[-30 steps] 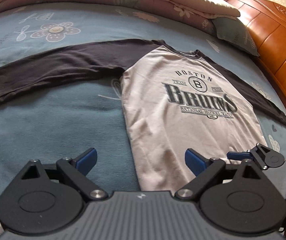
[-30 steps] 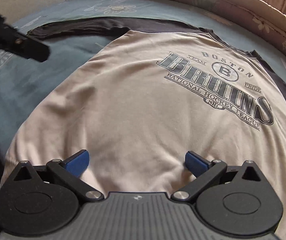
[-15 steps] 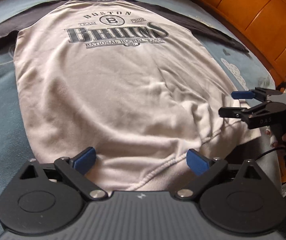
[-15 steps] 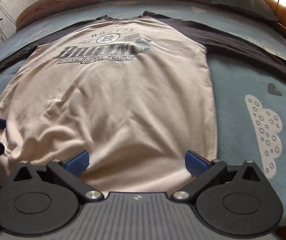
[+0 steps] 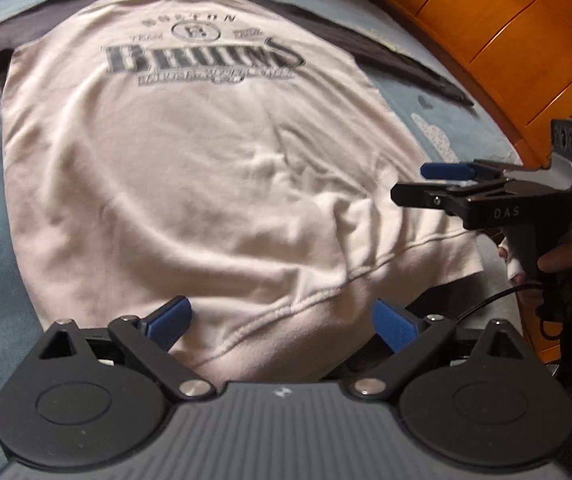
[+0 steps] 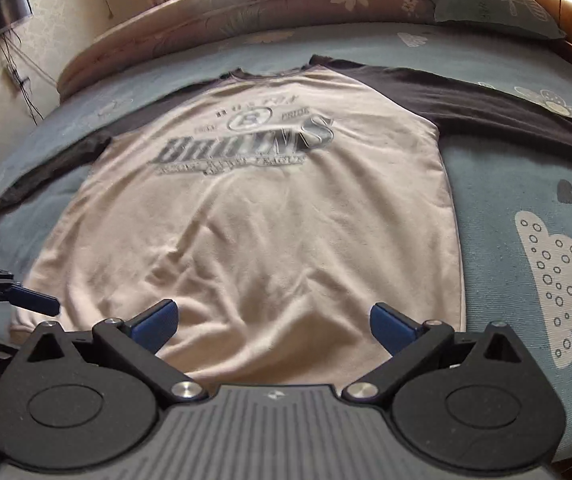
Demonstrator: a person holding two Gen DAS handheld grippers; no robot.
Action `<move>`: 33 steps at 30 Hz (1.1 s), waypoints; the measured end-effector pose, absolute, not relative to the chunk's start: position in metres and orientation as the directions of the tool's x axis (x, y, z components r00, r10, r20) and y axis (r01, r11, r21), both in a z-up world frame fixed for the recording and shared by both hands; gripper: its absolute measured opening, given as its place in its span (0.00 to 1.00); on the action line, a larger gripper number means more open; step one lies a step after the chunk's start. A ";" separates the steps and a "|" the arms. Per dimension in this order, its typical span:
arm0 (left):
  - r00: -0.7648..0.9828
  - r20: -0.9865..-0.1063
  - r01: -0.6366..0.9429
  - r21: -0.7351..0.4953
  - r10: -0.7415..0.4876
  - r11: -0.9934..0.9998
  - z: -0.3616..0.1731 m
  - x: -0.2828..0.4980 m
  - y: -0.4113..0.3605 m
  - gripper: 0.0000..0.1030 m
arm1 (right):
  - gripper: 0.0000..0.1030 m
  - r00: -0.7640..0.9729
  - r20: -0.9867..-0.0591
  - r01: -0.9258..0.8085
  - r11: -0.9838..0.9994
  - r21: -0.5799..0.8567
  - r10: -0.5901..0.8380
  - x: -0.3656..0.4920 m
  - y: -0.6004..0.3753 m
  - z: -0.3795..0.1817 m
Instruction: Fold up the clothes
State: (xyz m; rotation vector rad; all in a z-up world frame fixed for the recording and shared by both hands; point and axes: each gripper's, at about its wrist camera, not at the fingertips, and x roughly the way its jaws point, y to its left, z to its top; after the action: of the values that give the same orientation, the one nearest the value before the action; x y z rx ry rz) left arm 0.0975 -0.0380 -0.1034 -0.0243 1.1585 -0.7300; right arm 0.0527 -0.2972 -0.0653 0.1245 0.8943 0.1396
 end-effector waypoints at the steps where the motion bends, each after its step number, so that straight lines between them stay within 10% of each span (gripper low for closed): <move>1: 0.202 -0.813 0.509 -0.390 -0.547 0.768 -0.104 0.092 -0.034 0.94 | 1.00 0.603 -0.784 -0.065 0.989 0.132 0.144 0.053 -0.295 -0.070; 10: 0.228 -0.726 0.404 -0.536 -0.649 0.741 -0.075 0.076 0.012 0.95 | 1.00 0.600 -0.785 -0.203 0.978 0.038 0.155 0.026 -0.284 -0.067; 18: 0.423 -0.730 0.370 -0.402 -0.537 0.838 -0.033 0.082 0.022 0.95 | 1.00 0.602 -0.737 -0.529 0.845 -0.081 0.307 0.040 -0.167 -0.056; 33: 0.433 -0.740 0.334 -0.399 -0.515 0.854 -0.040 0.075 0.028 0.95 | 1.00 0.515 -0.821 -0.593 0.794 -0.135 0.246 0.017 -0.132 -0.085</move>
State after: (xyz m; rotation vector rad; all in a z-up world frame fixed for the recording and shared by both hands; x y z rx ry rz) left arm 0.0746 0.0275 -0.0396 -0.2042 0.9908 -0.5333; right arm 0.0171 -0.1322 -0.0854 -0.4303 0.8971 0.5225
